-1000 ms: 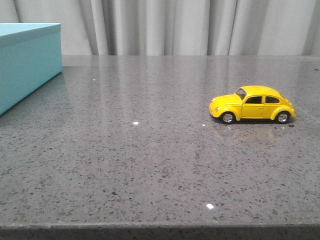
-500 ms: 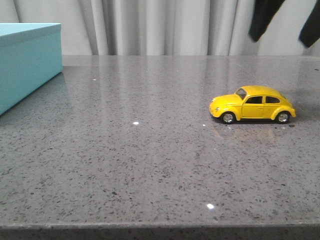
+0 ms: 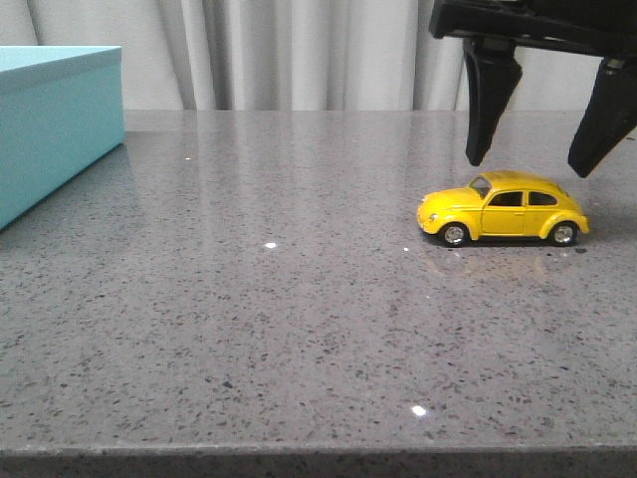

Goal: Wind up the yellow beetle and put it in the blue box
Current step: 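Lower the right gripper over the yellow toy car and grasp it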

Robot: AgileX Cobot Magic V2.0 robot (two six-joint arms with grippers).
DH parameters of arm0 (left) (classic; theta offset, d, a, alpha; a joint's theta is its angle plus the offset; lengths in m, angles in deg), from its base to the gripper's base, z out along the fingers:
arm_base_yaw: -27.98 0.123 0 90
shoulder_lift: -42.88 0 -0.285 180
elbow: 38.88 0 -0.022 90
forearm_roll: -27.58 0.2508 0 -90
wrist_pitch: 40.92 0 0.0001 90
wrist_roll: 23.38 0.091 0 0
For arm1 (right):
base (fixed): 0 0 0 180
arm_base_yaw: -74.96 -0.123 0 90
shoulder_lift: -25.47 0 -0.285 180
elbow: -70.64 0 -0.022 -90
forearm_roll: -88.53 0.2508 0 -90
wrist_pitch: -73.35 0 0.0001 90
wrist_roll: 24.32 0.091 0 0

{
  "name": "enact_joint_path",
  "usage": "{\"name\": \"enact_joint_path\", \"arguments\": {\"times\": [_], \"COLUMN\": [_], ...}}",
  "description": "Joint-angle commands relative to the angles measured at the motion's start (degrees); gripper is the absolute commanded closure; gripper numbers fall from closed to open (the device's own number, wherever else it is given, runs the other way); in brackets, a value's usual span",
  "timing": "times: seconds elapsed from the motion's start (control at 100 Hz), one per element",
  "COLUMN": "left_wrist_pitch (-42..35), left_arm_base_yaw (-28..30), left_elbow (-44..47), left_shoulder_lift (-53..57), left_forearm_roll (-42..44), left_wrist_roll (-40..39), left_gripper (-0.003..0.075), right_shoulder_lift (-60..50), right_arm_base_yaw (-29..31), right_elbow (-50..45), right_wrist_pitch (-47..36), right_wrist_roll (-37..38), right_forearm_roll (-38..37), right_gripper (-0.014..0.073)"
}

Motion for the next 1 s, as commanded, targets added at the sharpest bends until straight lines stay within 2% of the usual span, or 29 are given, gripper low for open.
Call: {"name": "enact_joint_path", "arguments": {"times": [0.0, 0.48, 0.63, 0.82, 0.99], "left_wrist_pitch": [-4.6, -4.3, -4.2, -4.2, -4.2], "left_arm_base_yaw": [-0.5, -0.5, -0.5, -0.5, -0.5], "left_elbow": [-2.1, -2.1, -2.1, -2.1, -2.1], "left_shoulder_lift": [-0.9, -0.9, -0.9, -0.9, -0.9], "left_forearm_roll": [-0.4, -0.4, -0.4, -0.4, -0.4], "left_wrist_roll": [-0.1, -0.1, -0.1, -0.1, -0.1], "left_gripper": [0.0229, 0.023, 0.023, 0.023, 0.023], "right_shoulder_lift": [-1.6, 1.0, 1.1, 1.1, 1.1], "right_arm_base_yaw": [-0.4, -0.7, -0.7, -0.7, -0.7], "right_elbow": [2.0, 2.0, 2.0, 2.0, 2.0], "right_wrist_pitch": [-0.6, -0.3, -0.1, 2.0, 5.7], "right_wrist_roll": [0.3, 0.7, 0.7, 0.7, 0.9], "right_forearm_roll": [-0.2, -0.4, -1.2, -3.8, -9.2], "right_gripper": [0.0056, 0.0056, 0.0097, 0.0108, 0.0108]}}
